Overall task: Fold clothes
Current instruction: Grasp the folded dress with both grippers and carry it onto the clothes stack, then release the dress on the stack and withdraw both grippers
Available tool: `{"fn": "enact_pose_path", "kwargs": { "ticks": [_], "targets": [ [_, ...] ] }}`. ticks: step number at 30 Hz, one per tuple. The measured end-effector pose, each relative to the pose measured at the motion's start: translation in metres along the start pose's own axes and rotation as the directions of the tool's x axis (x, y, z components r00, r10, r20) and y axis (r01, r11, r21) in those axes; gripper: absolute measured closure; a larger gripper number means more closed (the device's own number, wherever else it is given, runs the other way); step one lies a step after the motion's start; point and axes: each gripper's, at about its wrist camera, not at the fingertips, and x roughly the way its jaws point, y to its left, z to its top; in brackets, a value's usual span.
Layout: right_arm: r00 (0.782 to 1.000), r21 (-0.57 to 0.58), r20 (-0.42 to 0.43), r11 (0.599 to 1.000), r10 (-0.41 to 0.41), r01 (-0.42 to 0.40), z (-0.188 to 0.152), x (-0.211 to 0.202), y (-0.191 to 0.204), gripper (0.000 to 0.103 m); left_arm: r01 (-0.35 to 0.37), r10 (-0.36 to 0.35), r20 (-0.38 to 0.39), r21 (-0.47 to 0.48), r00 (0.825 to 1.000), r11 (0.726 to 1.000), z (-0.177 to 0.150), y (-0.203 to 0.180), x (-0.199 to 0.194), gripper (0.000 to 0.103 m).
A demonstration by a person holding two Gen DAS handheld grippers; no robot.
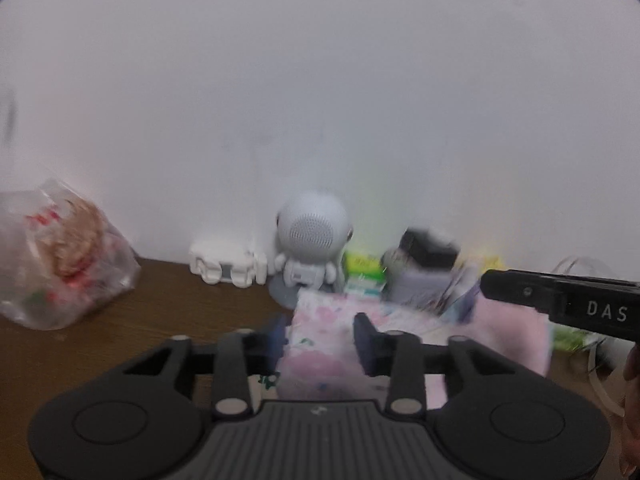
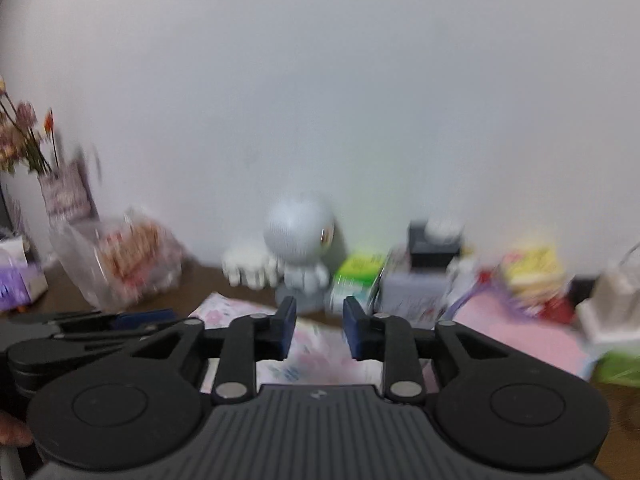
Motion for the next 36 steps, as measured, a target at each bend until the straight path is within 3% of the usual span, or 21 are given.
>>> {"fn": "enact_pose_path", "kwargs": {
  "ticks": [2,6,7,9,12,15,21,27,36],
  "targets": [
    [1.0,-0.012,0.019,1.0,-0.009,0.009,0.009,-0.031,0.007,0.07,0.003,-0.003,0.015,0.015,1.0,1.0,0.005,-0.015,-0.035,0.055],
    [0.999,-0.039,0.011,0.998,-0.04,0.04,0.01,-0.096,0.023,0.041,0.003,-0.007,0.073,0.048,0.997,0.999,-0.004,-0.047,-0.111,0.013],
    [0.998,-0.042,-0.001,0.998,-0.055,0.055,0.008,-0.113,0.026,0.03,0.006,-0.01,0.083,0.043,0.996,0.999,-0.01,-0.053,-0.129,0.013],
    [0.996,-0.049,-0.024,0.996,-0.082,0.081,0.001,-0.145,0.033,0.021,0.012,-0.015,0.074,0.032,0.997,0.999,-0.024,-0.062,-0.156,0.012],
    [0.993,-0.058,-0.055,0.993,-0.103,0.1,-0.024,-0.19,0.041,0.018,0.006,-0.007,0.031,0.027,0.999,1.0,-0.054,-0.072,-0.184,0.011],
    [0.991,-0.037,-0.072,0.994,-0.109,0.107,-0.054,-0.229,0.045,0.0,-0.014,0.014,0.001,0.046,1.0,0.999,-0.089,-0.08,-0.204,0.011],
    [0.976,0.025,-0.155,0.987,-0.154,0.16,-0.128,-0.265,0.051,0.0,-0.055,0.058,-0.058,0.056,0.997,0.997,-0.155,-0.076,-0.226,0.011],
    [0.939,0.08,-0.275,0.968,-0.207,0.237,-0.196,-0.266,0.062,0.0,-0.06,0.063,-0.117,0.029,0.991,0.998,-0.2,-0.067,-0.236,0.011],
    [0.913,0.081,-0.299,0.946,-0.277,0.313,-0.246,-0.262,0.063,0.0,-0.05,0.058,-0.14,0.057,0.988,0.997,-0.231,-0.068,-0.236,0.011]
  ]
}}
